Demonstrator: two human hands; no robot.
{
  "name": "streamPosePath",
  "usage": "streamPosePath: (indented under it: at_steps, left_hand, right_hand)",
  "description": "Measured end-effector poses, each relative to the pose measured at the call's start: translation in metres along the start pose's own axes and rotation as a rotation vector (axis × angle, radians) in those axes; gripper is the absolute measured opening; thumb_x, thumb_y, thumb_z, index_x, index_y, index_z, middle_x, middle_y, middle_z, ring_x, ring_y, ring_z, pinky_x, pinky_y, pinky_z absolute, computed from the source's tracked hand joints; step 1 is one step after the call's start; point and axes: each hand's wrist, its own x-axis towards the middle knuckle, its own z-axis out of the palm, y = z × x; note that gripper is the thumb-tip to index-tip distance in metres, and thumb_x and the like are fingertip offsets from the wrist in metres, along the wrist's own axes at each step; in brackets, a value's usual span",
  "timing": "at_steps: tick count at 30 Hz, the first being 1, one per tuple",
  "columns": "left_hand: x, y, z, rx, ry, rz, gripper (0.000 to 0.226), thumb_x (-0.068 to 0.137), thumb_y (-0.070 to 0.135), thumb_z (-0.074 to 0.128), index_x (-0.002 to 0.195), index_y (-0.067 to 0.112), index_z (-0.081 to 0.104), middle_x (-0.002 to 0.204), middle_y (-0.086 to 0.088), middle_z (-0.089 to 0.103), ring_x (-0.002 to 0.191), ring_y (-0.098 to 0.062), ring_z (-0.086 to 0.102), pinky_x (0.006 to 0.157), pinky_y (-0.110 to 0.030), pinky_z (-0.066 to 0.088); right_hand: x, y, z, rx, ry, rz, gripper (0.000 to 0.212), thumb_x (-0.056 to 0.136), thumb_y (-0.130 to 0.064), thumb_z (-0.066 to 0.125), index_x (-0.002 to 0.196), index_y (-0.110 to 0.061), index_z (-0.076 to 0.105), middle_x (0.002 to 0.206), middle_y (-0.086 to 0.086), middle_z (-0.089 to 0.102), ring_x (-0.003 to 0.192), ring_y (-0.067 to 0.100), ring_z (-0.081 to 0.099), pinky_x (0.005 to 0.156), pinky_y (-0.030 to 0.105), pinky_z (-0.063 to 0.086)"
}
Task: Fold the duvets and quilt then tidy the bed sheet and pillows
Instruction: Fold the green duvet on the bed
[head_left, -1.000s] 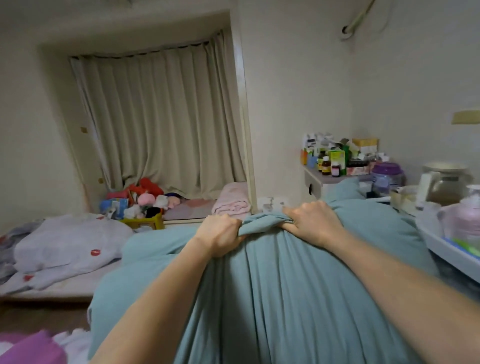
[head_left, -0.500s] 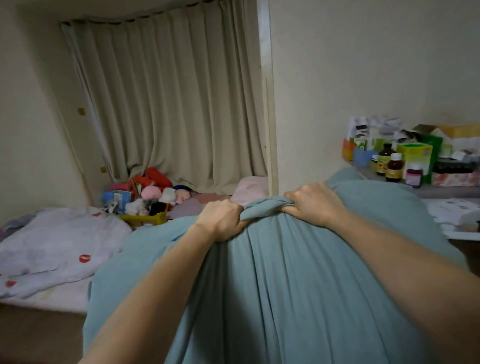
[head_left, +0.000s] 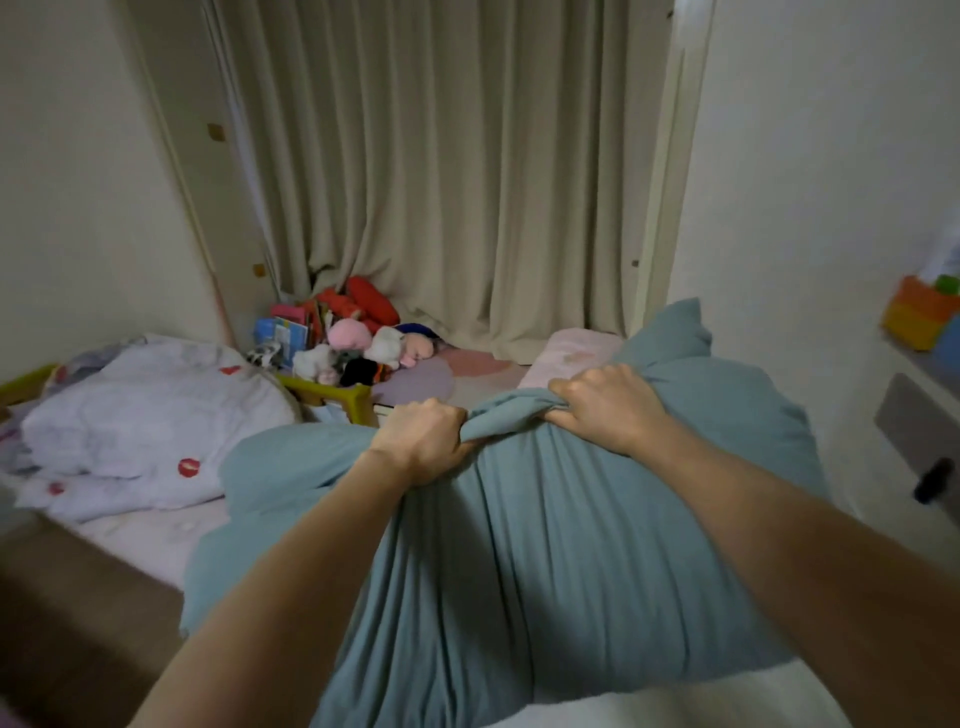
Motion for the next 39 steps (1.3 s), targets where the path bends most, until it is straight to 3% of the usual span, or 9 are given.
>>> streamPosePath:
  at_steps: [9,15,21,25,30,32,36,39]
  left_hand:
    - [0.092,-0.157,0.044,0.062,-0.035,-0.135,0.046,0.094,0.057,0.039,0.118,0.022,0.056,0.120,-0.011,0.060,0.109,-0.034,0.058,0.085,-0.039,0.048]
    - [0.124,-0.230,0.050,0.130,-0.105,-0.209,0.047,0.097,0.053,0.039,0.127,0.021,0.054,0.125,-0.011,0.059,0.111,-0.034,0.058,0.089,-0.040,0.045]
    - [0.187,-0.312,0.076,0.185,-0.121,-0.301,0.050,0.097,0.055,0.037,0.120,0.016,0.058,0.121,-0.013,0.062,0.110,-0.033,0.059,0.086,-0.037,0.045]
    - [0.274,-0.378,0.115,0.202,-0.102,-0.290,0.055,0.095,0.061,0.033,0.115,0.016,0.059,0.117,-0.011,0.064,0.105,-0.032,0.061,0.083,-0.037,0.046]
    - [0.405,-0.443,0.148,0.125,-0.104,-0.230,0.060,0.093,0.063,0.034,0.120,0.016,0.059,0.119,-0.010,0.060,0.107,-0.031,0.058,0.086,-0.037,0.044]
    - [0.447,-0.459,0.154,0.114,-0.104,-0.185,0.058,0.094,0.063,0.034,0.119,0.018,0.061,0.118,-0.010,0.062,0.106,-0.030,0.059,0.085,-0.036,0.044]
    - [0.536,-0.483,0.160,0.097,-0.057,-0.062,0.054,0.096,0.056,0.036,0.115,0.013,0.062,0.112,-0.013,0.065,0.104,-0.033,0.060,0.087,-0.037,0.045]
    - [0.614,-0.501,0.161,0.143,0.003,0.046,0.055,0.096,0.057,0.034,0.111,0.013,0.064,0.111,-0.014,0.065,0.102,-0.035,0.062,0.086,-0.037,0.045]
  right_hand:
    - [0.198,-0.058,0.084,0.122,-0.004,-0.136,0.044,0.094,-0.055,0.042,0.115,-0.022,0.062,0.107,0.010,0.066,0.101,0.031,0.061,0.080,0.036,0.044]
    - [0.298,-0.100,0.128,0.227,0.010,-0.241,0.042,0.094,-0.054,0.043,0.106,-0.020,0.065,0.102,0.009,0.068,0.097,0.031,0.061,0.072,0.035,0.042]
    - [0.409,-0.126,0.170,0.278,0.053,-0.291,0.044,0.093,-0.055,0.042,0.117,-0.024,0.062,0.110,0.009,0.065,0.103,0.030,0.060,0.077,0.034,0.044]
    - [0.509,-0.125,0.234,0.293,0.070,-0.301,0.048,0.091,-0.061,0.039,0.112,-0.026,0.064,0.108,0.008,0.067,0.101,0.030,0.061,0.078,0.035,0.046]
    - [0.617,-0.098,0.294,0.346,0.084,-0.220,0.076,0.081,-0.074,0.020,0.122,-0.026,0.062,0.122,0.009,0.060,0.103,0.032,0.060,0.077,0.037,0.048]
    - [0.647,-0.082,0.307,0.288,0.049,-0.156,0.068,0.086,-0.073,0.028,0.129,-0.027,0.057,0.118,0.009,0.064,0.102,0.032,0.062,0.078,0.037,0.048]
    - [0.705,-0.045,0.326,0.196,0.070,-0.032,0.053,0.091,-0.063,0.039,0.107,-0.021,0.066,0.097,0.011,0.070,0.092,0.032,0.065,0.074,0.036,0.047]
    - [0.751,-0.012,0.346,0.126,0.213,0.000,0.056,0.088,-0.058,0.036,0.076,-0.015,0.069,0.065,0.013,0.066,0.058,0.029,0.065,0.050,0.028,0.046]
